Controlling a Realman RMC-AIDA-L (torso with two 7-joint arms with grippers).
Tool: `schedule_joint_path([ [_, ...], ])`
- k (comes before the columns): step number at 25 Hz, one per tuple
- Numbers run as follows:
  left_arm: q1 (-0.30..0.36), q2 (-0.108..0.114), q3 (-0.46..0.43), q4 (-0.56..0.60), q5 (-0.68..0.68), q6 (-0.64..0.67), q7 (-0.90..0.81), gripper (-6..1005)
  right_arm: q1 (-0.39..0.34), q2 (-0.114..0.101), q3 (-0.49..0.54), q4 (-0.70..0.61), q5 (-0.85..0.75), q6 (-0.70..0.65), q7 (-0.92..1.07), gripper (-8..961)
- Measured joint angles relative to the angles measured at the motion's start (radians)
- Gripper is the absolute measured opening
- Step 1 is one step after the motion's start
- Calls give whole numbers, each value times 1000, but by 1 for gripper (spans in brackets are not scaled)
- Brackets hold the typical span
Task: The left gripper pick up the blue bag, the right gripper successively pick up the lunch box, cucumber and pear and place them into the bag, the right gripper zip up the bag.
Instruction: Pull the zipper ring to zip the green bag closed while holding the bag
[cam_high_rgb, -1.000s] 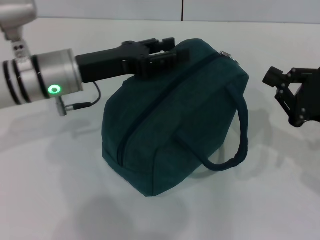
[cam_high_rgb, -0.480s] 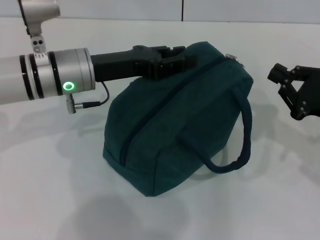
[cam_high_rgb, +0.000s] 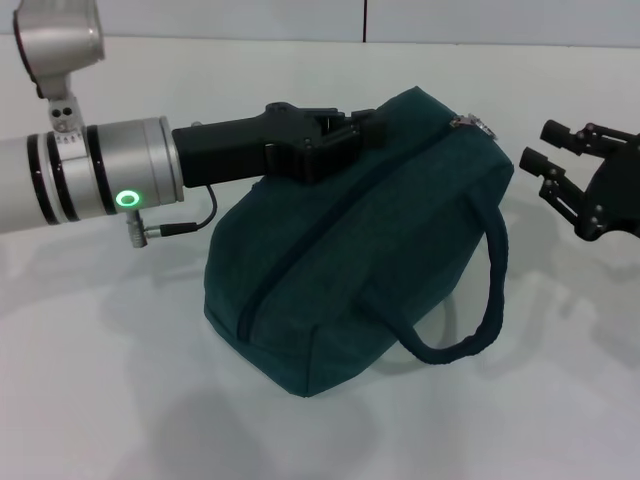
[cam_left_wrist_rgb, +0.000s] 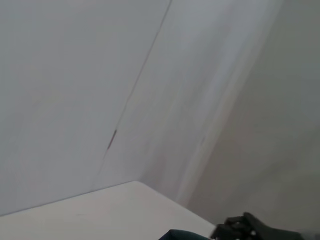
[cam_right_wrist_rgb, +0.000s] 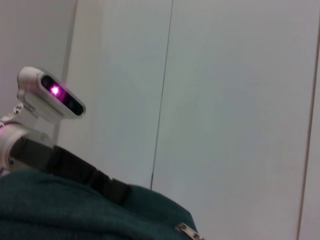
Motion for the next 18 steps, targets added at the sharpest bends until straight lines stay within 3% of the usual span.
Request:
schedule_joint_path([
  [2,0,0,-6,-1,4,13,2,195,0,3,-3,0,12,18,-36,259],
  [8,2,-4,-6,-4,2,41,17,96,17,7,-49,9,62,51,-96,427],
  [18,11,-15,-32,-5,0,51,33,61,50,7,-175,-13,100,87,-106,425],
])
